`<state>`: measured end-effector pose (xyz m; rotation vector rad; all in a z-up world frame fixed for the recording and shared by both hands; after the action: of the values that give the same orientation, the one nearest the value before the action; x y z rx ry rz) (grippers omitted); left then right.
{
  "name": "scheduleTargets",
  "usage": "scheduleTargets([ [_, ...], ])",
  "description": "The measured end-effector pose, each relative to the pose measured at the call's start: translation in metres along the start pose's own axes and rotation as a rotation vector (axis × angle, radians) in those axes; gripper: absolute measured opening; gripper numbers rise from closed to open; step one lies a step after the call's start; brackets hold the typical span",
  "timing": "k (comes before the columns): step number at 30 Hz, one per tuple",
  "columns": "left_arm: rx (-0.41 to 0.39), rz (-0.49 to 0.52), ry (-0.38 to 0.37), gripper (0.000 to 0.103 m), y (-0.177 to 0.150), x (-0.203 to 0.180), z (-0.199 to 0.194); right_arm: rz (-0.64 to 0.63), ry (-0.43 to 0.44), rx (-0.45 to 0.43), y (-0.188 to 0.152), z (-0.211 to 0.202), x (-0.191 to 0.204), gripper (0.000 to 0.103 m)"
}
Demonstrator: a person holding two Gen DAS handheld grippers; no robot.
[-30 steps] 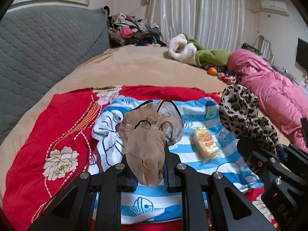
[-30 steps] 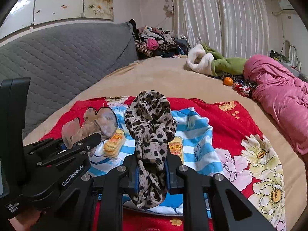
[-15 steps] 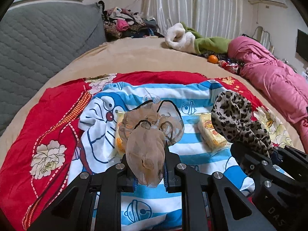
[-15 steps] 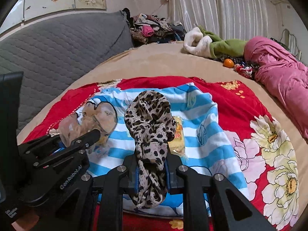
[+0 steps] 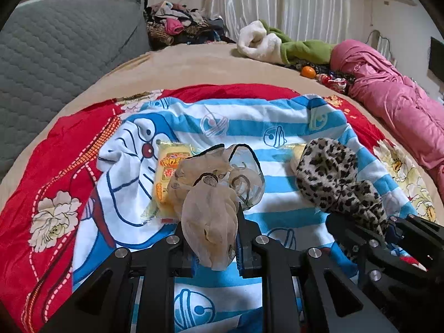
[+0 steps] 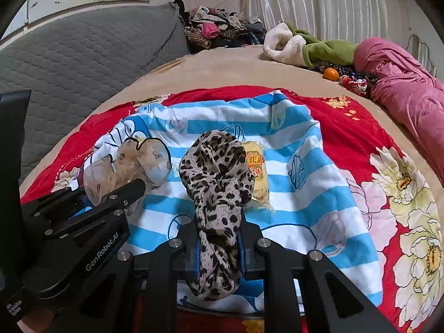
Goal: Organize objects
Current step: 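Carry both scrunchies over the striped cloth in the tray, then lower both scrunchies onto the striped cloth and open both grippers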
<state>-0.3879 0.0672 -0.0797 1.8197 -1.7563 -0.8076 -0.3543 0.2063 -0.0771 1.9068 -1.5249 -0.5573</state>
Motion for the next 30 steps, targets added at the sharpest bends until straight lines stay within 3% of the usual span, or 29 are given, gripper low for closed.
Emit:
scheduleTargets([
  [23, 0.06, 0.035, 0.017, 0.029, -0.014, -0.002, 0.014, -0.03, 0.008, 0.09, -0.014, 0.017, 0.007, 0.021],
  [26, 0.065, 0.035, 0.017, 0.033, -0.014, -0.002, 0.014, -0.03, 0.008, 0.095, -0.015, 0.017, 0.006, 0.021],
  [30, 0.081, 0.039, 0.023, 0.05, -0.016, -0.001, 0.014, -0.034, 0.005, 0.1, -0.017, 0.016, 0.006, 0.021],
])
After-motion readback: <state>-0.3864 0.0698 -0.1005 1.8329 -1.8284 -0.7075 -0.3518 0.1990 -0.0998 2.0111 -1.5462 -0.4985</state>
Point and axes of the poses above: each gripper's, at about its wrist camera, not at the fingertips, and z roughly the way its jaws point, x to its left, y to its top, the point moved 7 cm from there along z, roughly the way its jaws point, and after that the axes turned 5 degrees about -z, right-handed, at the moved point
